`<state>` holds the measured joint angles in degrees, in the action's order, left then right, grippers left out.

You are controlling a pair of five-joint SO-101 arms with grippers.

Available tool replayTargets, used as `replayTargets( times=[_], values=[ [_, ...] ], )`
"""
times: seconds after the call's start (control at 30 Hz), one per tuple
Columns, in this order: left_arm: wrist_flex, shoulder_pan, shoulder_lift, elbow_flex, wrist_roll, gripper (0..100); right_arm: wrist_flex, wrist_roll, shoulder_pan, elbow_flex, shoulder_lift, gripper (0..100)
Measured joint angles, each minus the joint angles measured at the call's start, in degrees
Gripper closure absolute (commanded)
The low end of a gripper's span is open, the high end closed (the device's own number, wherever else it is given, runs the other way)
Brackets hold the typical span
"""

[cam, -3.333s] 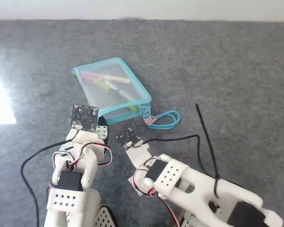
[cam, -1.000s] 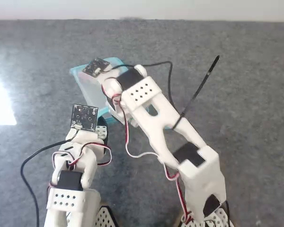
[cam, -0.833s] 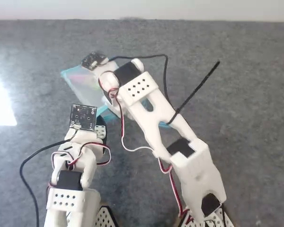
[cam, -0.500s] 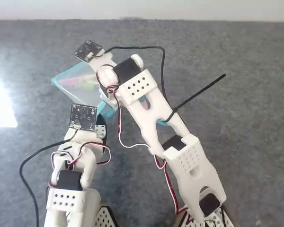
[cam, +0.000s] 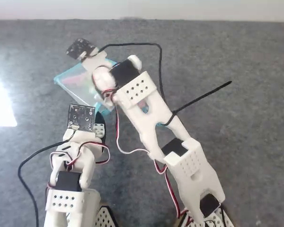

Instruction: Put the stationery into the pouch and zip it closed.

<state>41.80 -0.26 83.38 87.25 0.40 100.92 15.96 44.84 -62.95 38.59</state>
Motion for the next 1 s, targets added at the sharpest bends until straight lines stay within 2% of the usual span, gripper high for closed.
replayTargets(
  times=[0.2, 0.33, 0.47, 0.6, 0.8, 1.0],
  values=[
    [-0.26, 0.0, -0.44, -0.44, 0.18, 99, 0.0, 0.09, -0.97, 1.58, -0.53, 70.6],
    [-0.26, 0.09, -0.62, -1.58, 0.53, 99, 0.0, -0.18, -4.4, 1.67, -3.96, 70.6],
    [0.18, 0.0, -0.62, -1.58, 0.26, 99, 0.0, -0.44, -9.23, 2.55, -11.96, 70.6],
    [0.18, 0.09, -0.7, -1.58, 0.09, 99, 0.0, -0.44, -9.23, 9.14, -22.33, 70.6],
    [0.18, 0.09, -0.7, -1.58, 0.09, 99, -2.55, -0.35, -12.13, 32.0, -35.6, 70.7],
    [3.6, -1.05, -0.7, -5.71, 0.09, 99, -21.71, -0.35, -14.07, 67.52, -52.31, 70.7]
  ],
)
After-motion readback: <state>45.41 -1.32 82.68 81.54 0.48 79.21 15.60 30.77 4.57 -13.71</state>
